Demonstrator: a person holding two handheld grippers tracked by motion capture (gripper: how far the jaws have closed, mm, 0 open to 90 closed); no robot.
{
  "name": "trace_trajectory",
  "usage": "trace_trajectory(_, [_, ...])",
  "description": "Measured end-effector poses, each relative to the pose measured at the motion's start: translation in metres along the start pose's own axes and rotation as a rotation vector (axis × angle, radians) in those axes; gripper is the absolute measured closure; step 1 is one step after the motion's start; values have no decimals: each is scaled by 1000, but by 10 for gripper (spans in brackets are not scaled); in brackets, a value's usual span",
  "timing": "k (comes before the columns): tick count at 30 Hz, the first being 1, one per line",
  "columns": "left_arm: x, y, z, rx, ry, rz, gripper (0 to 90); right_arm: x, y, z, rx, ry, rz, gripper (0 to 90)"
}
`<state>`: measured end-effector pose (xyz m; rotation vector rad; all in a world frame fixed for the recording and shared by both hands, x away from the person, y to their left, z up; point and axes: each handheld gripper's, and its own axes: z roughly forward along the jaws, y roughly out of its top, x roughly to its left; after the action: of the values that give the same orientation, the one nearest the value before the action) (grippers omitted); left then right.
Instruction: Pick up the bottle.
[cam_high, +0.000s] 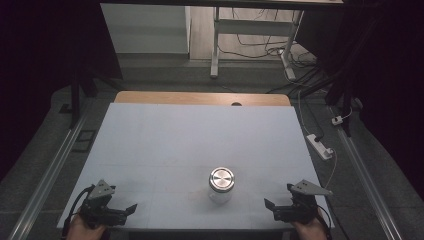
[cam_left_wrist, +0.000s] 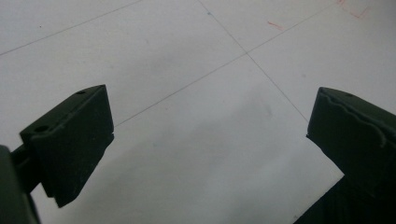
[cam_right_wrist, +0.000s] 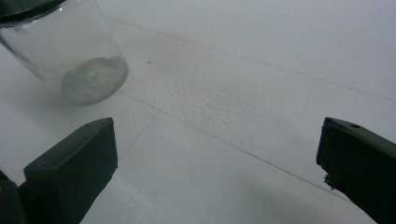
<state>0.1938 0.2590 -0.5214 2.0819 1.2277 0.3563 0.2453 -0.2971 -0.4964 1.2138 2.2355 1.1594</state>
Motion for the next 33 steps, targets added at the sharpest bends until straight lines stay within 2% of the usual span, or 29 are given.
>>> trace_trajectory(4, [2,-1,-1,-8,-12,-8,14,0,1,1,6,14,-6,0])
trace_trajectory(21, [-2,0,1,14,-10,25,24,1,2,4,33,41,-30,0])
trace_trajectory(28, [-1,0,1,8,-14,20,23,2,2,5,41,52,-44,0])
trace_trajectory(33, [0,-1,0,0,-20,7,21,3,3,2,22,54,-46,0])
